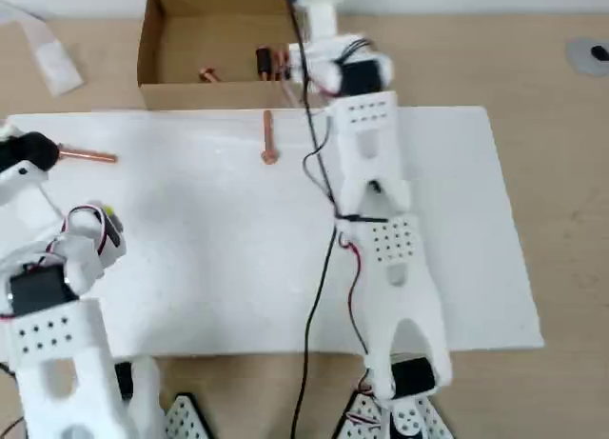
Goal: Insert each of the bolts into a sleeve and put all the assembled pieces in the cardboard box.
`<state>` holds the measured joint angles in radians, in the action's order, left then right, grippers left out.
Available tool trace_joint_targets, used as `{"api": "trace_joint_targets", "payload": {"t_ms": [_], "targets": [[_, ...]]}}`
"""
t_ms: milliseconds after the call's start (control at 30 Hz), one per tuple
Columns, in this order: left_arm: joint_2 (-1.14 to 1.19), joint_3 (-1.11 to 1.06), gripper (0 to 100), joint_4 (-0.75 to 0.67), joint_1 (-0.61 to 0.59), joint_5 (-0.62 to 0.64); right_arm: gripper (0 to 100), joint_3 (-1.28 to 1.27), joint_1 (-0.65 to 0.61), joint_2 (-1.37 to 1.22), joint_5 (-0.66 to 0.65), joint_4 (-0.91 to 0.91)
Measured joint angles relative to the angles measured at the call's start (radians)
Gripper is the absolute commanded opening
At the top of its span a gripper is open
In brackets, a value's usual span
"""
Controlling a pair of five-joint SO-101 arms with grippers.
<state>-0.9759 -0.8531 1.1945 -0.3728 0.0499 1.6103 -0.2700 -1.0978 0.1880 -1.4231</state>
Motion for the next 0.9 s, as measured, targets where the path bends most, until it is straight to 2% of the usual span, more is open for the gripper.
{"api": "trace_joint_targets", "payload": {"t_ms": [167, 433, 567, 800, 900], "targets": [[0.201, 0.107, 11, 0.071, 0.000, -0.084, 28.9, 0.002, 0.038, 0.143, -0.002, -0.316], [0.470, 0.288, 11, 0.103, 0.000, -0.149, 28.9, -0.078, 0.098, 0.313, 0.000, -0.347], [0.483, 0.331, 11, 0.103, 0.011, -0.150, 28.9, -0.377, 0.098, 0.453, -0.002, -0.347], [0.488, 0.333, 11, 0.103, 0.086, -0.150, 28.9, -1.096, 0.100, 0.741, -0.002, -0.315], [0.488, 0.333, 11, 0.103, 0.086, -0.150, 28.9, -1.252, 0.133, 0.763, 0.083, -0.278]]}}
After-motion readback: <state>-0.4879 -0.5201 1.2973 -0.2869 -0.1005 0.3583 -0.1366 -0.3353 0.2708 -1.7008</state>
